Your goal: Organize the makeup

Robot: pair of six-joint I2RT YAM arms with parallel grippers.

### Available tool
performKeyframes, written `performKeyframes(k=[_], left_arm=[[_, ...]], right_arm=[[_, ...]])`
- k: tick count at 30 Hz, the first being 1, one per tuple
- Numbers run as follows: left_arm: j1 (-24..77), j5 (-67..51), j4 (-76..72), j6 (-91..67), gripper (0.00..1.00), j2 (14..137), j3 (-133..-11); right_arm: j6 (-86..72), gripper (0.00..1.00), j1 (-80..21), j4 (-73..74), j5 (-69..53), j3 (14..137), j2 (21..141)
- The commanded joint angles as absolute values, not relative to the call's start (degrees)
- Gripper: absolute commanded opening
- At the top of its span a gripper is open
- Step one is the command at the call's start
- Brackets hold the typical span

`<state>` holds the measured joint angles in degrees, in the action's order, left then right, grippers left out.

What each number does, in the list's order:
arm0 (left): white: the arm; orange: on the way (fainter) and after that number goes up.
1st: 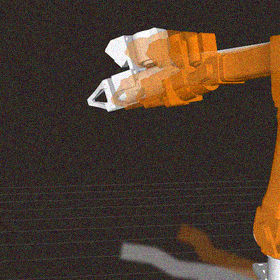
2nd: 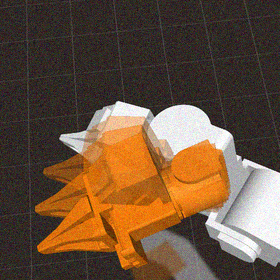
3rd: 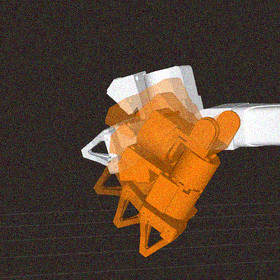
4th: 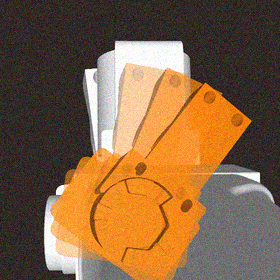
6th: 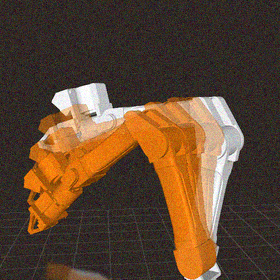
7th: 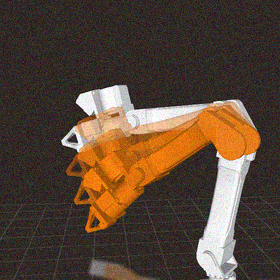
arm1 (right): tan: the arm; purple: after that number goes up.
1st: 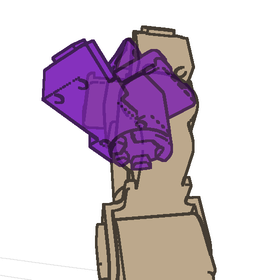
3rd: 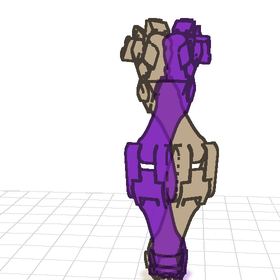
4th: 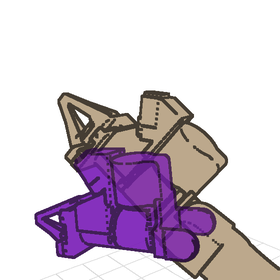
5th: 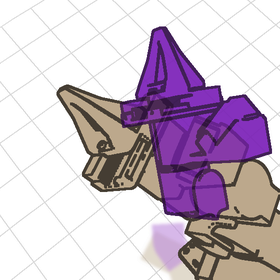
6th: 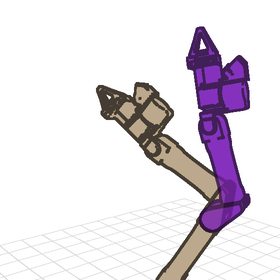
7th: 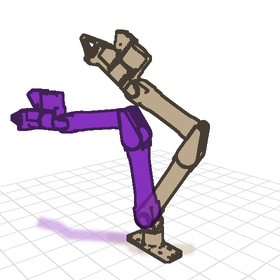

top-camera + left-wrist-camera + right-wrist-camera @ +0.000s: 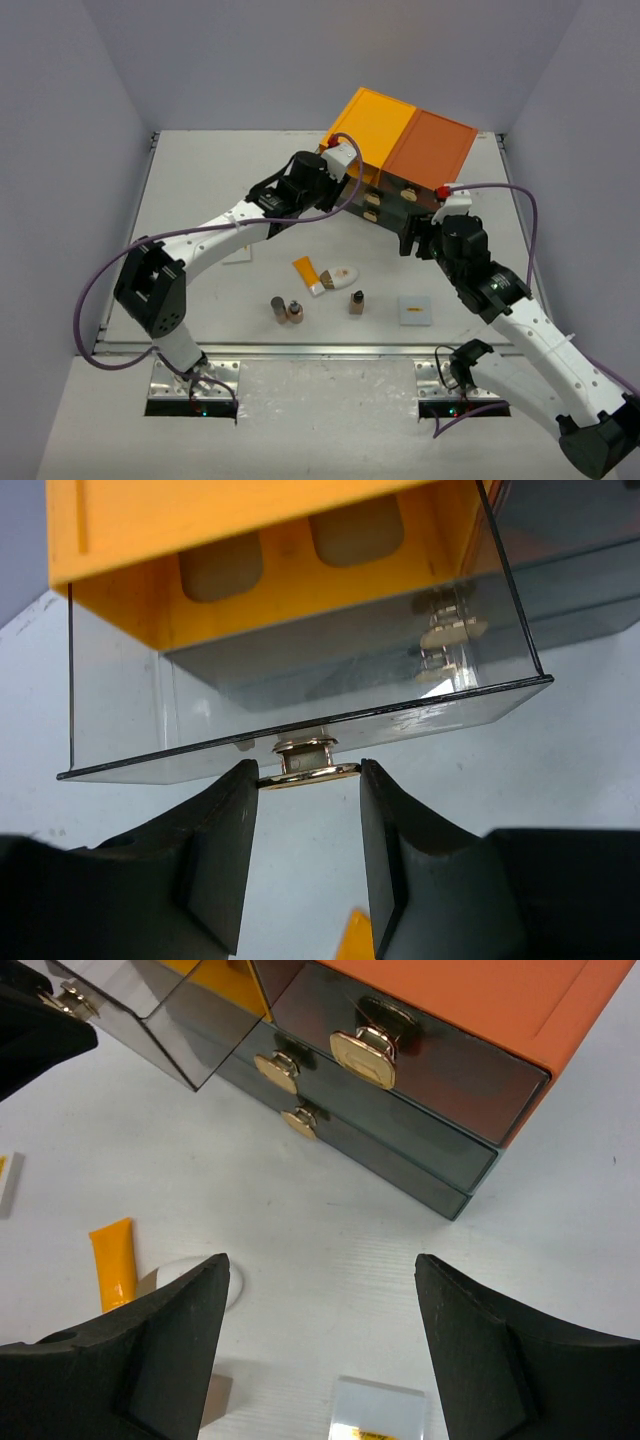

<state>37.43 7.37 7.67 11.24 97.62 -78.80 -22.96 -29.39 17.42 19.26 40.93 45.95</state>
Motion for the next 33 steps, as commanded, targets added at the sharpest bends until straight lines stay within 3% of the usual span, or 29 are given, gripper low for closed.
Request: performKeyframes(k=[1,14,20,24,30,33], left_arm=[[36.8,8.8,9.7,11.7,0.00,89.1,-73.0],[36.8,8.3,10.7,10.4,0.02,83.7,-67.2],[36.8,8.3,12.3,9.7,0.35,83.1,-68.1],[36.8,9.0,14.3,9.1,0.78,81.2,-68.7],[36.8,10.6,17.6,10.0,0.96,75.6,-70.4],[36.8,12.8,20.6,10.6,1.00,72.5,-72.4]], right_arm=[[-24.2,0.75,-29.2,19.0,17.5,40.6,44.6],[-25.9,0.76,-29.2,23.4,14.8,40.0,45.0],[-23.1,0.79,-29.2,23.7,11.1,40.1,46.2],[-18.4,0.80,-29.3,21.5,0.5,40.1,46.2],[-11.7,0.79,-29.3,16.8,-12.1,41.3,46.5],[-9.8,0.79,-29.4,15.9,-13.7,44.2,48.9]])
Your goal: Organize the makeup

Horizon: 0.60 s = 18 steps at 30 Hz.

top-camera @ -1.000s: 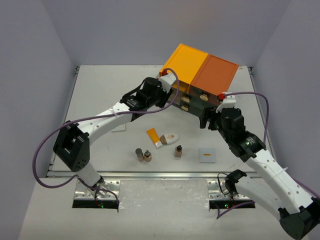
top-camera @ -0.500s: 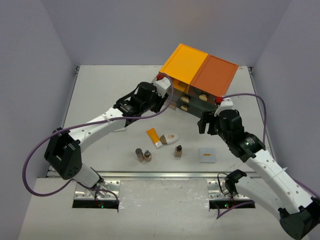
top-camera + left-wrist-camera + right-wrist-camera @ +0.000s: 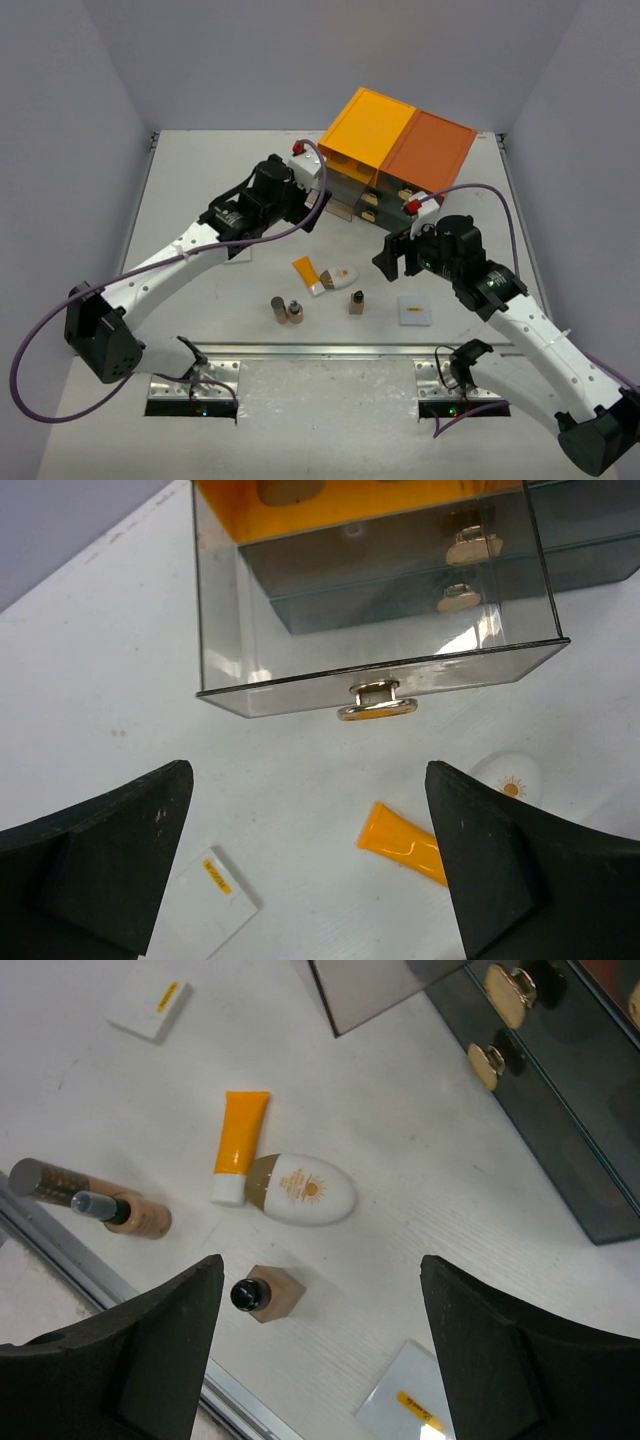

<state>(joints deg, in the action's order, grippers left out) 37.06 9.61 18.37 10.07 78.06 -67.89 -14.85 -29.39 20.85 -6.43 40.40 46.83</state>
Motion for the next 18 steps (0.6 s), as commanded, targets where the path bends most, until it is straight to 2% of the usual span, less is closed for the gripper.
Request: performKeyframes(k=[1,3,7,9,12,18], left_arm=[[36.8,13.7,22.4,10.8,1.00,71.9,-72.9],[36.5,18.0,26.1,11.5,1.00,68.5,-73.0],[33.5,22.4,29.6,13.9,1.00,61.2,-69.7],[26.3,18.2,33.2,12.7,1.00,58.6,-68.7],[14.0,10.3,36.5,12.2,1.00,54.5,-66.0],[9.4,14.7,39.4,13.2,1.00,44.7,-58.6]], right_arm=[[-9.6,0.79,-29.4,15.7,-14.4,44.6,49.6],[-9.3,0.78,-30.3,14.3,-17.2,45.7,52.7],[-8.2,0.76,-36.6,11.1,-13.1,46.3,57.0],[-7.2,0.76,-42.1,10.1,-6.7,47.6,59.9],[-8.6,0.76,-44.9,10.0,-6.1,50.7,64.0],[-13.9,0.73,-46.8,9.1,-6.7,54.4,73.9]])
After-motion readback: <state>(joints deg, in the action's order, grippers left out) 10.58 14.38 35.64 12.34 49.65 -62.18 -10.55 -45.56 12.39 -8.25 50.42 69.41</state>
